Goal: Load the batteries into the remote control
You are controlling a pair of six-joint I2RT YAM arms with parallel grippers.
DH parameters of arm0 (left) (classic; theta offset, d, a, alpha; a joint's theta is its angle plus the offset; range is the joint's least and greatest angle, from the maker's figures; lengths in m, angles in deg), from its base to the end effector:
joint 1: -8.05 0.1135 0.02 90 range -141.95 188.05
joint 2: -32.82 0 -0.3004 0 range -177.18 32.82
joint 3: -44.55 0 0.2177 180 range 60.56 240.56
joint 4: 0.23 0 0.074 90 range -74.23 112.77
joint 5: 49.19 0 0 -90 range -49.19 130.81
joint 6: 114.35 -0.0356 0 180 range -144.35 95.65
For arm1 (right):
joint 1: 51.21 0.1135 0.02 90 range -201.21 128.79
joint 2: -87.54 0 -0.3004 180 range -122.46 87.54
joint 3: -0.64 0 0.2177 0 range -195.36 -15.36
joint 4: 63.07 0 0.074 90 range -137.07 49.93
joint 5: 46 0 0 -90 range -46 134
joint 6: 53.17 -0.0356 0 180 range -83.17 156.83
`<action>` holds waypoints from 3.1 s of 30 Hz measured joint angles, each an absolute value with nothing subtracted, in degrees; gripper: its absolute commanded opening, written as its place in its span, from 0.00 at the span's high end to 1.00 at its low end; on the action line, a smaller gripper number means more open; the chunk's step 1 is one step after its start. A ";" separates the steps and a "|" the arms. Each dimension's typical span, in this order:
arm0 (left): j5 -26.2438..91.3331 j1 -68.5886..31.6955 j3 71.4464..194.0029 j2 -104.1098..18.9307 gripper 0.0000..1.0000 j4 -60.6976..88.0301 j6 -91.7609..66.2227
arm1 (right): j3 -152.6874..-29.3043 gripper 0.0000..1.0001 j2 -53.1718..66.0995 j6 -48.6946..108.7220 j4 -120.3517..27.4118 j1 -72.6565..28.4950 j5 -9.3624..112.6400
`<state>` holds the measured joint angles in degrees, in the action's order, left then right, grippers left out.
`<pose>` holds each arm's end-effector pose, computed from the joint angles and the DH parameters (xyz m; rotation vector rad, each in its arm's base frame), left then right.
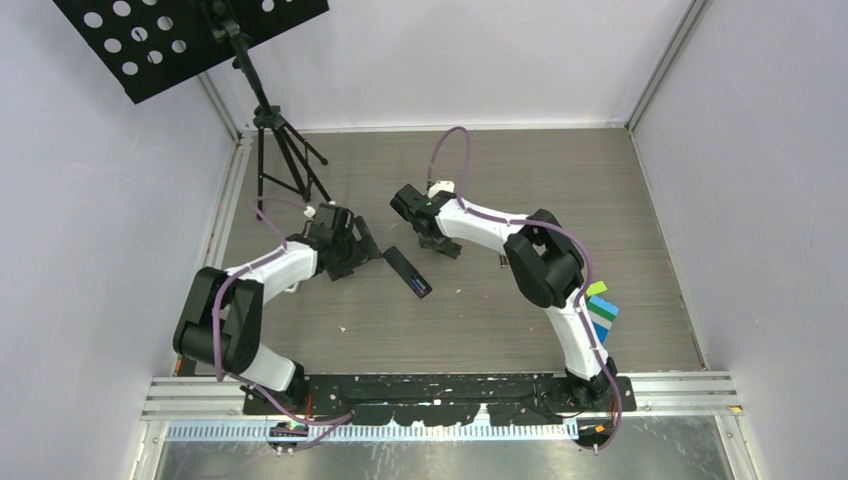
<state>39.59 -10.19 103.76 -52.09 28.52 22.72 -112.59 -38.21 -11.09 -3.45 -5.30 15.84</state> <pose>0.2403 -0.0800 0.2291 -0.6363 2.5112 -0.4713 0.3185 0.3046 0.2098 0.1464 2.5691 -0.1454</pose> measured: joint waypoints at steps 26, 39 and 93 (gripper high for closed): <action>31.16 -9.14 112.67 -62.80 0.20 23.37 10.79 | -92.44 1.00 -23.52 -9.65 -14.27 -8.42 27.33; 21.04 -9.12 112.17 -67.26 0.55 15.47 13.19 | -74.67 1.00 1.09 -11.71 -32.43 -8.60 43.48; 4.71 -13.86 107.95 -32.28 0.04 -11.47 82.32 | -65.64 1.00 18.01 -53.65 -94.20 -14.98 68.71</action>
<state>4.71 -13.86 107.95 -32.28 -11.47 82.32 -65.64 18.01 -53.65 -94.20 -14.98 68.71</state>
